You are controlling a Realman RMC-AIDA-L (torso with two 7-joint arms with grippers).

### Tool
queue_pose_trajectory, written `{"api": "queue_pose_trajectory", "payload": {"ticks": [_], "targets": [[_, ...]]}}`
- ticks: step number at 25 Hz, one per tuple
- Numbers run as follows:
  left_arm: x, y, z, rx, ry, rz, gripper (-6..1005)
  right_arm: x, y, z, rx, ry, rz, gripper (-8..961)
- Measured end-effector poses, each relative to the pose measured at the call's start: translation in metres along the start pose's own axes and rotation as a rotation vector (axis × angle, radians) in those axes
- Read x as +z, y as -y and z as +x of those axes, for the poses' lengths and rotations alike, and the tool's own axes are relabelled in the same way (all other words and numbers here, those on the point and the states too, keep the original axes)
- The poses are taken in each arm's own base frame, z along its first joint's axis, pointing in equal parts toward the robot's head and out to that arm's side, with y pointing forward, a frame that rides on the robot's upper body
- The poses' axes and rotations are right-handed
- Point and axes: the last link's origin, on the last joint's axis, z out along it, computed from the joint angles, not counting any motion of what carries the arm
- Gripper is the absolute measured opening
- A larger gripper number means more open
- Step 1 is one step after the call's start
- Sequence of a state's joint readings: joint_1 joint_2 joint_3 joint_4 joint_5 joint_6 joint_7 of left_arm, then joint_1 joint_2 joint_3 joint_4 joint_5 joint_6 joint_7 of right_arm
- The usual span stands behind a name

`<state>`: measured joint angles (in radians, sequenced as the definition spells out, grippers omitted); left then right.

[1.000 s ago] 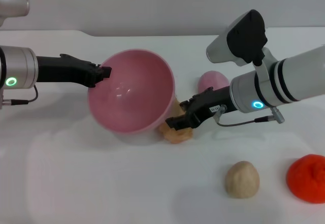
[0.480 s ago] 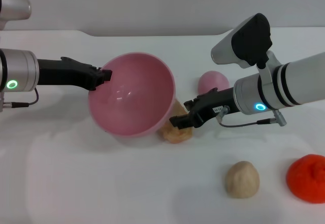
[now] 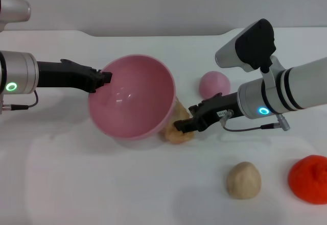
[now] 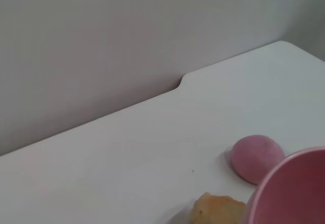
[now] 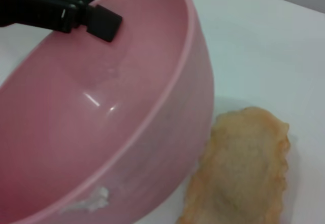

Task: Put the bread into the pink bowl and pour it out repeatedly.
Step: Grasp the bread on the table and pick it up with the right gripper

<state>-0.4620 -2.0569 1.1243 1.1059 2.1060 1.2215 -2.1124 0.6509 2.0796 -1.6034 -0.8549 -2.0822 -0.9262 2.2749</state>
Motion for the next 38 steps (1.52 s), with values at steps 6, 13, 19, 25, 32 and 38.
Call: {"api": "queue_pose_trajectory", "payload": {"ticks": [6,13,19,25,32,38], "targets": [[0.0,0.0,-0.001,-0.003,0.003,-0.002,43,0.001,0.0,0.002,0.006,-0.007,-0.001,628],[-0.001,-0.001,-0.002,-0.002,0.006,-0.006,42,0.003,0.0,0.004,0.01,-0.017,-0.006,627],[-0.001,-0.001,-0.004,-0.004,0.001,-0.01,42,0.006,-0.003,0.002,0.021,-0.02,-0.021,627],[-0.001,-0.001,-0.004,-0.002,0.001,-0.01,42,0.009,-0.006,0.0,0.007,-0.022,-0.025,626],[-0.001,-0.001,-0.004,-0.003,0.001,-0.01,42,0.013,-0.007,-0.002,0.012,-0.022,-0.029,626],[-0.002,-0.001,-0.005,-0.004,0.002,-0.011,43,0.013,-0.006,-0.003,0.024,-0.012,-0.025,625]]}}
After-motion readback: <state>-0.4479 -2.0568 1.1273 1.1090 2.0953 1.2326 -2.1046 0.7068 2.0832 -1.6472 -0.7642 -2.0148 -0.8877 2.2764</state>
